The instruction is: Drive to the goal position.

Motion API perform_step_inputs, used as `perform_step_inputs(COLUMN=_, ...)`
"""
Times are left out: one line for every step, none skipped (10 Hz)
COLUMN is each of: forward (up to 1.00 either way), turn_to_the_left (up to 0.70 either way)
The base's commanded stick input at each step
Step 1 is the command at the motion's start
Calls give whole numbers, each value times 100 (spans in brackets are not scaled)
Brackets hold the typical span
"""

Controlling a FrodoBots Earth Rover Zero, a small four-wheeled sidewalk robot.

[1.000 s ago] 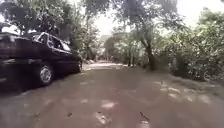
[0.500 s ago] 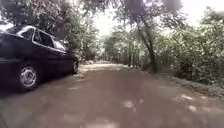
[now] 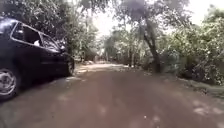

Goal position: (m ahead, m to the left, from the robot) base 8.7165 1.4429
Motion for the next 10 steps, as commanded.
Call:
perform_step_inputs(forward=100, turn_to_the_left=0)
perform_step_inputs(forward=100, turn_to_the_left=0)
perform_step_inputs(forward=100, turn_to_the_left=0)
perform_step_inputs(forward=100, turn_to_the_left=0)
perform_step_inputs(forward=100, turn_to_the_left=0)
perform_step_inputs(forward=100, turn_to_the_left=0)
perform_step_inputs(forward=100, turn_to_the_left=0)
perform_step_inputs(forward=100, turn_to_the_left=0)
perform_step_inputs(forward=100, turn_to_the_left=0)
perform_step_inputs(forward=100, turn_to_the_left=0)
